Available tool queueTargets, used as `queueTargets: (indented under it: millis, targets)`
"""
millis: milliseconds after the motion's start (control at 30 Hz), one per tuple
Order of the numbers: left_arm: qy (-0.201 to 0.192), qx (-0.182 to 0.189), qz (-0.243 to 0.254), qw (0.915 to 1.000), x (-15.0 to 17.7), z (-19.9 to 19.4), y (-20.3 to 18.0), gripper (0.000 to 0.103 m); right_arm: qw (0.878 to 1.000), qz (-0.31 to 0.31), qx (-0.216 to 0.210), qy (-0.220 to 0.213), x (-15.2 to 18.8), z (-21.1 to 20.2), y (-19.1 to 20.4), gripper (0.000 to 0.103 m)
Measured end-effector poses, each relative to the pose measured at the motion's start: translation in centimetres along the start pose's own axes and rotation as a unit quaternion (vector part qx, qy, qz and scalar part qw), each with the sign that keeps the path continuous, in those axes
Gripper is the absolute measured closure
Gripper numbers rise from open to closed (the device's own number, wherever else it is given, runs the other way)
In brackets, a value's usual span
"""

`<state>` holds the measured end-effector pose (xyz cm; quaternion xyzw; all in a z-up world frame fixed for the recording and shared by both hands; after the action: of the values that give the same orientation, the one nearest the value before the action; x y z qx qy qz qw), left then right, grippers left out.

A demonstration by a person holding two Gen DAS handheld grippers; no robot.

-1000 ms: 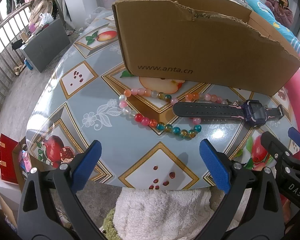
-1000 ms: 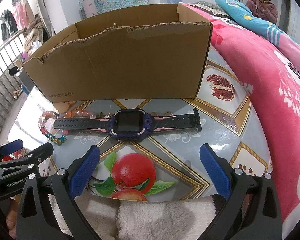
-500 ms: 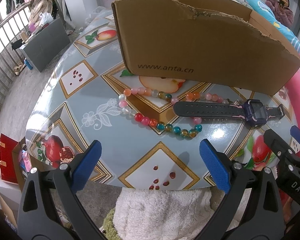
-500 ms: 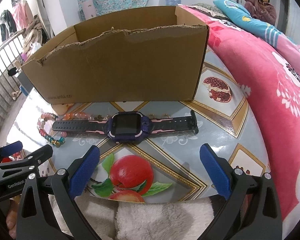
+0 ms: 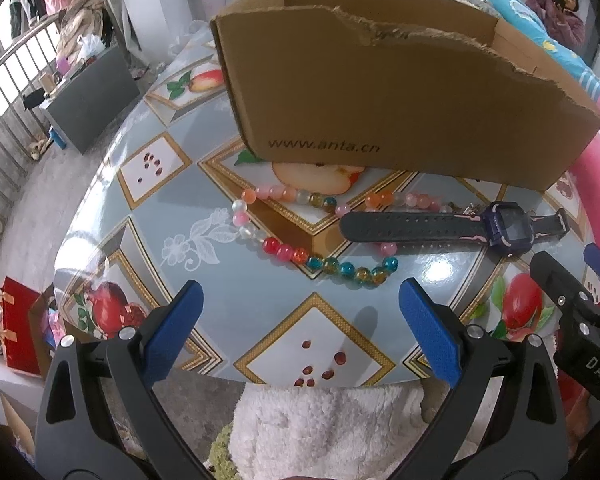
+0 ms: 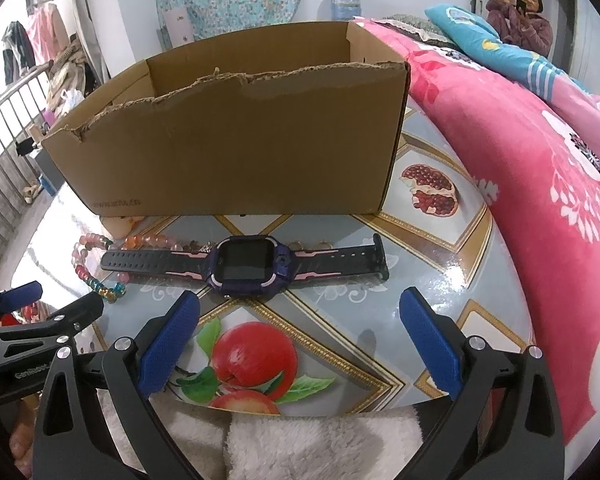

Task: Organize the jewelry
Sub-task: 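Lower the right gripper onto the smartwatch face and close on it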

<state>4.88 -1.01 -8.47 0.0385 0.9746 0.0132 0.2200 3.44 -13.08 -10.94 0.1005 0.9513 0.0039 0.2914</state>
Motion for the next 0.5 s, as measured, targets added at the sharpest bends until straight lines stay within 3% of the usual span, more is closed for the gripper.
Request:
queueTargets:
  millis: [333, 433, 500]
  targets:
    - [-0.044, 0.008, 0.041, 0.9982, -0.9, -0.9, 0.2, 0.008, 0.999, -0.025, -0.026, -0.033, -0.8, -0.6, -0.6, 0.005]
    - [-0.066, 0.044, 0.063, 0.9948, -1.3, -1.3, -0.4, 0.008, 0.997, -0.042, -0.042, -0.039, -1.1, -0.6, -0.1, 0.005]
    - [-0.084, 0.095, 0.073, 0.9893, -1.6, -1.9, -1.0, 0.008, 0.996, -0.052, -0.054, -0.044, -1.4, -0.6, 0.3, 0.006]
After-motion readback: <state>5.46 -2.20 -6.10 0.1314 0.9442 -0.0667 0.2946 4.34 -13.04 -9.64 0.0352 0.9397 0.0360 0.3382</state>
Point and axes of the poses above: each gripper's, at about its wrist camera, not at the fingertips, and z roughly the way its jaws point, y to its left, x to its underside, the point moved 10 cm from there along z, roughly the way its jaws point, and after that the axes turned 5 degrees about y, right-handed, at the moved point
